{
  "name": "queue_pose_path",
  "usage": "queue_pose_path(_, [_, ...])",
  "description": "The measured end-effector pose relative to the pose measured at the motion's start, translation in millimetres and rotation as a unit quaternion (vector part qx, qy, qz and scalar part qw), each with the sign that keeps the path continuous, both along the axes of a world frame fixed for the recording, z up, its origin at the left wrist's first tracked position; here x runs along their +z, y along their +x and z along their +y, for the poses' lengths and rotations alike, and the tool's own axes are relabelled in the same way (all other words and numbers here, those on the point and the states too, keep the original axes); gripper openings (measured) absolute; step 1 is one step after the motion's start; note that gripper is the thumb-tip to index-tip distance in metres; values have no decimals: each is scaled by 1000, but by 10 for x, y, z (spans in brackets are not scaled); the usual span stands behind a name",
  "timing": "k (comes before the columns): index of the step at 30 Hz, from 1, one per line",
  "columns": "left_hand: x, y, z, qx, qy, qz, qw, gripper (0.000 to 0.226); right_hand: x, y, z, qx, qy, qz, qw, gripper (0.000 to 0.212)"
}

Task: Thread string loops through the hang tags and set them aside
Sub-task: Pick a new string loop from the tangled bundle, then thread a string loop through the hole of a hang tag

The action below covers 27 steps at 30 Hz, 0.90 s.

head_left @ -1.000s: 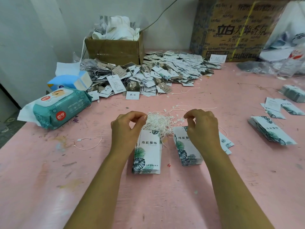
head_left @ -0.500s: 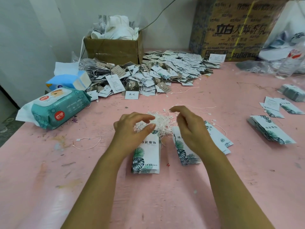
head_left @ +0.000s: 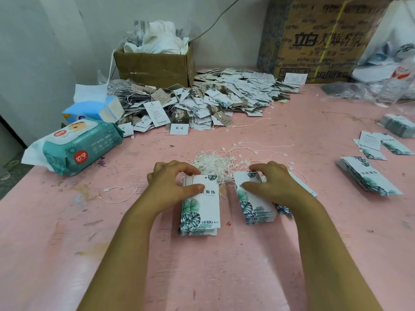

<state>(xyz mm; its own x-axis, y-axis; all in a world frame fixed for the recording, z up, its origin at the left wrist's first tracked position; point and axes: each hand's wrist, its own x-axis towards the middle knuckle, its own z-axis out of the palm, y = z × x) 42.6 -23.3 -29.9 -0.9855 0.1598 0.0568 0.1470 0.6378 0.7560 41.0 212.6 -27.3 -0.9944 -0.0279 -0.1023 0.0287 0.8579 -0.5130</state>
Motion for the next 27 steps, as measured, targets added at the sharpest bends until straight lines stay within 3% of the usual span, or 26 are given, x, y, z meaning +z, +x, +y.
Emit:
queue_pose_path(9, [33, 27, 25, 5, 75, -10, 997, 27, -31, -45, 28, -47, -59, 91, 993, 46])
queue_pose_path(14, [31, 2, 39, -2, 130, 1, 991, 28, 19, -57, -17, -83, -188, 168, 964, 4])
queue_pose_path(19, [73, 18, 73, 2, 205, 34, 978, 29, 134, -21, -28, -115, -355, 176, 911, 26])
queue_pose_path(27, [92, 42, 188, -11, 266, 58, 962, 35, 133, 33, -252, -19, -433, 131, 892, 25])
